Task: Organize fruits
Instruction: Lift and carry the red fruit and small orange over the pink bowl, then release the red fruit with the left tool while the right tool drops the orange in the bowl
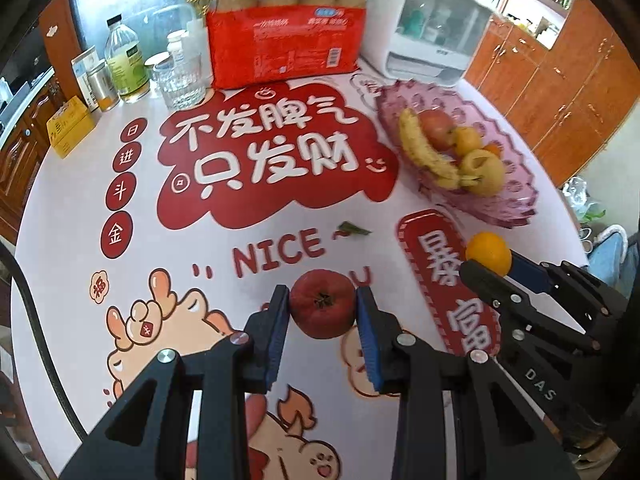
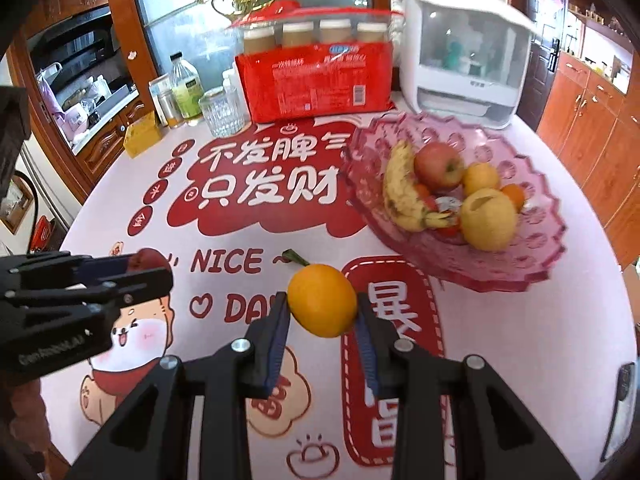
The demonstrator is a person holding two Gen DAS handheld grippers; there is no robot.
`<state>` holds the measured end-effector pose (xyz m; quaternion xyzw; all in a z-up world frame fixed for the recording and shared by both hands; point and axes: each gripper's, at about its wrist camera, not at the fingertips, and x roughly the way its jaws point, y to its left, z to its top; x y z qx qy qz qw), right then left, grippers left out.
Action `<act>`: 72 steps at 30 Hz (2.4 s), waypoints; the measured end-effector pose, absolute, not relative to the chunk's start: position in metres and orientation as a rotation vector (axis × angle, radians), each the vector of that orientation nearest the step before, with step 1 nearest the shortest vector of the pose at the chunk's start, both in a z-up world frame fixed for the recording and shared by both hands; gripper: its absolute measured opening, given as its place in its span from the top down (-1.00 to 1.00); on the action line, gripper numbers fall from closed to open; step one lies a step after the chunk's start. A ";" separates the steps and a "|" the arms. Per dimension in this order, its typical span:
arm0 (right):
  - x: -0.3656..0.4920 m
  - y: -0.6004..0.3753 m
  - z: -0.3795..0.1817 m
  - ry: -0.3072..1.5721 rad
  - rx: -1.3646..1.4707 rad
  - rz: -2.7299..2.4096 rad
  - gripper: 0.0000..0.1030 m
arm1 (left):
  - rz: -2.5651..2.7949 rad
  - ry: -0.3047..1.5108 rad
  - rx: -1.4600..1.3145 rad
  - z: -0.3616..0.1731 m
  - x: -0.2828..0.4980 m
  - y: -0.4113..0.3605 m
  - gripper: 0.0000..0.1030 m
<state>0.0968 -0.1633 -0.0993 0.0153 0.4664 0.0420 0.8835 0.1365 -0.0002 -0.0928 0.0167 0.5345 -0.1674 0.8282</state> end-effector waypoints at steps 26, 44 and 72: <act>0.168 -0.298 0.083 0.853 -0.019 0.271 0.37 | -0.256 0.932 -0.005 0.047 0.173 -0.147 0.38; 0.251 -0.343 -0.036 1.009 -0.072 0.272 0.37 | -0.100 1.097 -0.008 -0.053 0.250 -0.208 0.38; 0.286 -0.345 -0.121 1.090 -0.151 0.203 0.35 | -0.046 1.251 -0.022 -0.148 0.284 -0.220 -0.44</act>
